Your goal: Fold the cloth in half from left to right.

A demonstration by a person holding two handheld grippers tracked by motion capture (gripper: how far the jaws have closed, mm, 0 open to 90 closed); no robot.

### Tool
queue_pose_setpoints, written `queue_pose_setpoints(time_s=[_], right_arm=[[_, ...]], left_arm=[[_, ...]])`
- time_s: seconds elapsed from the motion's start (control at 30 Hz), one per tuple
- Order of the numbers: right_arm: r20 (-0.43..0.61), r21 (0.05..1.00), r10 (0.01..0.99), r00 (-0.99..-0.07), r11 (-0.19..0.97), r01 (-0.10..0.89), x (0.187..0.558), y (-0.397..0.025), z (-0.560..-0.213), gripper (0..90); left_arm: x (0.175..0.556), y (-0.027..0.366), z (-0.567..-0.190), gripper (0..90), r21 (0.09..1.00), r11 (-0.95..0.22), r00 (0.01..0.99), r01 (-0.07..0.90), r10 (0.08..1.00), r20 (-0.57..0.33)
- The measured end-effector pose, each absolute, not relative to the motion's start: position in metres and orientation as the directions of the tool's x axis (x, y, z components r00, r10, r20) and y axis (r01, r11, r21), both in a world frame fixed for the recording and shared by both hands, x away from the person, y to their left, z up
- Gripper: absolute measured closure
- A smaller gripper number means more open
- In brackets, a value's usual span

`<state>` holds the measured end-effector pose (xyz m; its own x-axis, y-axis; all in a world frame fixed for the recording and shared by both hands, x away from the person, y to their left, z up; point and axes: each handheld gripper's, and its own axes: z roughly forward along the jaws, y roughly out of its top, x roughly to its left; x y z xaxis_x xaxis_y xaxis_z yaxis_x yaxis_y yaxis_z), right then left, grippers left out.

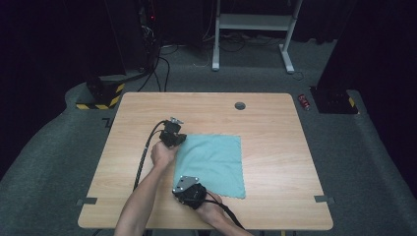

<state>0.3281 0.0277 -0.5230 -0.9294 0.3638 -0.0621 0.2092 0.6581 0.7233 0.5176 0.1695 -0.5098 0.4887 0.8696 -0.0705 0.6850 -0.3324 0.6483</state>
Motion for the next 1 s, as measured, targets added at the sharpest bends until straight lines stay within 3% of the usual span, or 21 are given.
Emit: queue_pose_setpoints(time_s=[1.0], right_arm=[[-0.051, 0.805, 0.411, -0.910, 0.557, 0.206, 0.318, -0.005, -0.489, 90.0]], left_arm=[[0.517, 0.166, -0.472, 89.8, 0.700, -0.293, 0.525, 0.651, 0.840, -0.137]])
